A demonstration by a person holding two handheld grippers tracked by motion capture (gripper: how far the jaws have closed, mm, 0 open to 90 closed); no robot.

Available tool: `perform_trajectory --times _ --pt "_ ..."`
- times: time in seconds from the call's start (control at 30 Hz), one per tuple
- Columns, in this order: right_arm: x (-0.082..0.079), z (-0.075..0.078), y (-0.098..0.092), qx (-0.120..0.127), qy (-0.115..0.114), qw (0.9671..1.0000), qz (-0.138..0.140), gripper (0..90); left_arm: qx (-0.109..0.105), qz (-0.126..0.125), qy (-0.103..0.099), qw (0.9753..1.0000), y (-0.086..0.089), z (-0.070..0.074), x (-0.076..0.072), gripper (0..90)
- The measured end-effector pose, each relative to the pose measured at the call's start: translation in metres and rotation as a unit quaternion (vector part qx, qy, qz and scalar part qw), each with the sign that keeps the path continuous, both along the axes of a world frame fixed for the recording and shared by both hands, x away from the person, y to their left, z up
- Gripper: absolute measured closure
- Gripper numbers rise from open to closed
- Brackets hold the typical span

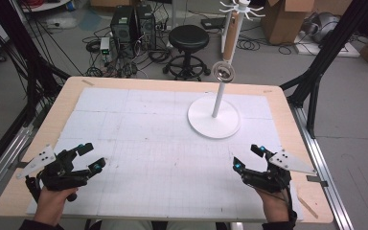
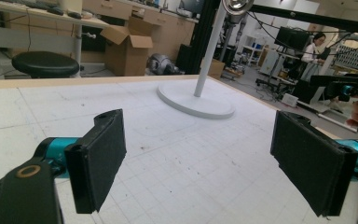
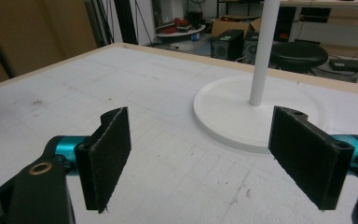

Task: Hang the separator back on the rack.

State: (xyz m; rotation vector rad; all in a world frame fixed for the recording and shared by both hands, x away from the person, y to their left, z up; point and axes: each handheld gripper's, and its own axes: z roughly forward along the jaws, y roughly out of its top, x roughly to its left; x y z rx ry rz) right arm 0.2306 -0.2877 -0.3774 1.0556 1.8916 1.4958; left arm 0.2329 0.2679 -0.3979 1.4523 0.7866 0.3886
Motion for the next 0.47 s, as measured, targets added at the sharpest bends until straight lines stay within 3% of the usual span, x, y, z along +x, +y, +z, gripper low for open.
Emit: perform_trajectory --times 0.47 --pt "0.0024 -0.0041 0.0002 -0.007 0.009 0.9999 0.002 19.7 -0.003 0.005 0.004 1.0 0.0032 -0.0014 0.0017 18.5"
